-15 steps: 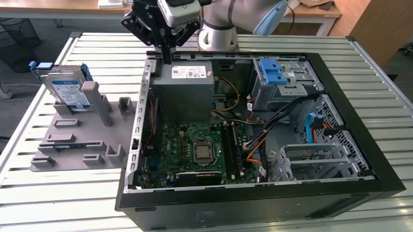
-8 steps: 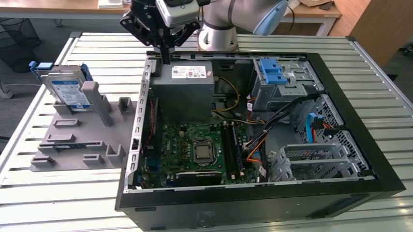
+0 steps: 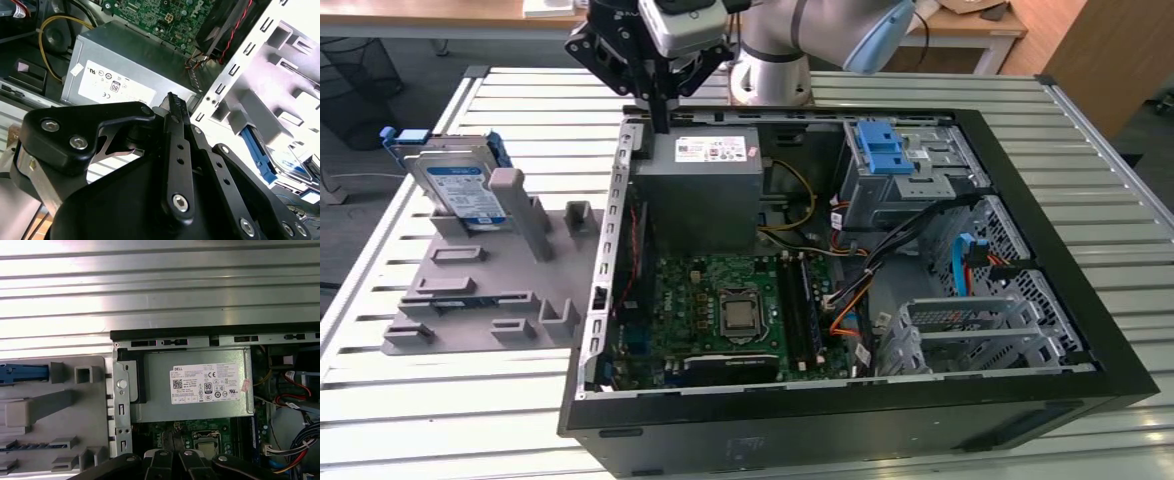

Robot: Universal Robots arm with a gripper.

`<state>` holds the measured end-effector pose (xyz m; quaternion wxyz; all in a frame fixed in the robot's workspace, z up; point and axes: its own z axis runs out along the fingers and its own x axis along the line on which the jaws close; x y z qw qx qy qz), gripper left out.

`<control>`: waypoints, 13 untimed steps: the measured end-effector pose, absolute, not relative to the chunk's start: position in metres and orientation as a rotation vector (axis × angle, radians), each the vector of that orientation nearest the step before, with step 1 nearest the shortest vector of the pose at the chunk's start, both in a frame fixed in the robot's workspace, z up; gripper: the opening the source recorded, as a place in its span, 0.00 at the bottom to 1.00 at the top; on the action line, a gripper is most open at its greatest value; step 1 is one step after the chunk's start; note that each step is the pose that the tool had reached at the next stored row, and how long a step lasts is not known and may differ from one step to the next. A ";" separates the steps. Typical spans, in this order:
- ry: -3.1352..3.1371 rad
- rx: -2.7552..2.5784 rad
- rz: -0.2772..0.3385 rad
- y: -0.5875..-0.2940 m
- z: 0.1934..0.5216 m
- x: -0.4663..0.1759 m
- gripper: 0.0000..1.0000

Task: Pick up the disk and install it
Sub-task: 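Reach for the disk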

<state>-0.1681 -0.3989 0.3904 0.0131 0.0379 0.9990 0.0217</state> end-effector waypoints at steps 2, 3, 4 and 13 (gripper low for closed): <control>3.112 0.118 0.068 -0.399 0.390 -0.169 0.11; 3.112 0.118 0.068 -0.399 0.390 -0.169 0.11; 3.112 0.118 0.068 -0.399 0.390 -0.170 0.11; 3.112 0.118 0.068 -0.399 0.390 -0.173 0.11</control>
